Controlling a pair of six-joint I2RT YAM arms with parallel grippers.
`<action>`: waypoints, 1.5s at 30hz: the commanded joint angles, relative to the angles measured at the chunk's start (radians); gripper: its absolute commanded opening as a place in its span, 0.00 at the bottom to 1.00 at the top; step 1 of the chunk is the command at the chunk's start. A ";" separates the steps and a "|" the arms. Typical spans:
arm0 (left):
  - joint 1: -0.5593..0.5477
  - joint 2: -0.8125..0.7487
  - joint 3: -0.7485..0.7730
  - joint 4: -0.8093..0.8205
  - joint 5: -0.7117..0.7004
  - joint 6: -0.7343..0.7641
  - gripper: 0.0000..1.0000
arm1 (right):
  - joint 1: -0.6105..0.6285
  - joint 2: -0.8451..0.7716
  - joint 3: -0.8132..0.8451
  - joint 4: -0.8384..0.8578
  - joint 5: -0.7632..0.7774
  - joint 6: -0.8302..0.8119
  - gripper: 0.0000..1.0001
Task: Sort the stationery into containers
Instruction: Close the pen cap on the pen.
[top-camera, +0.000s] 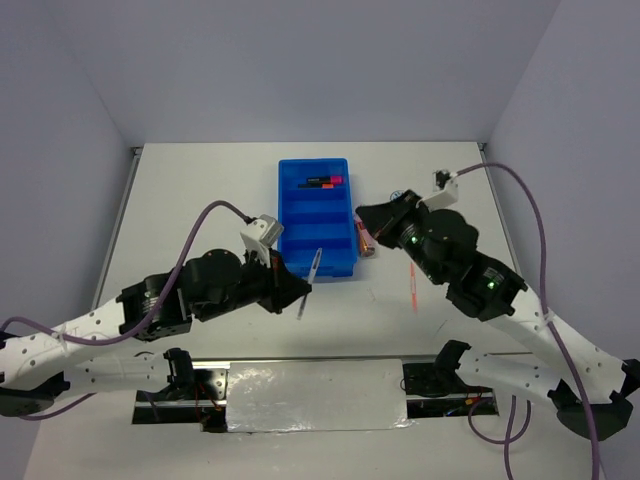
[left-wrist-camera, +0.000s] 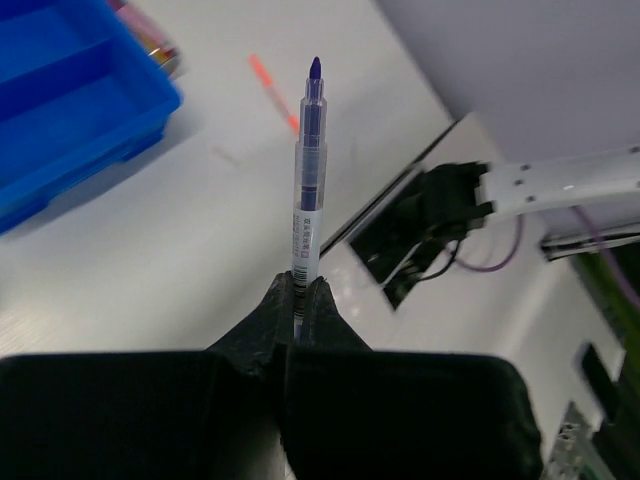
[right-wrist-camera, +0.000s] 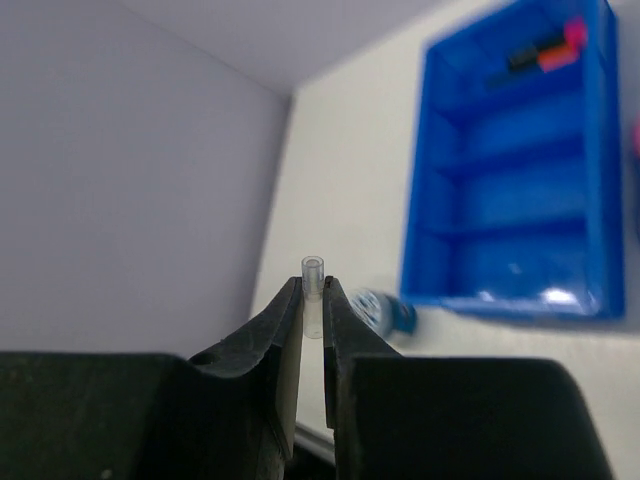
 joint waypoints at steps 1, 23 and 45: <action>0.007 -0.008 -0.056 0.413 0.102 -0.021 0.00 | -0.030 0.026 0.134 0.139 -0.079 -0.225 0.00; 0.136 0.102 -0.155 0.668 0.250 -0.101 0.00 | -0.221 0.004 0.106 0.203 -0.589 -0.243 0.00; 0.163 0.118 -0.164 0.665 0.250 -0.112 0.00 | -0.256 0.004 0.066 0.199 -0.658 -0.251 0.00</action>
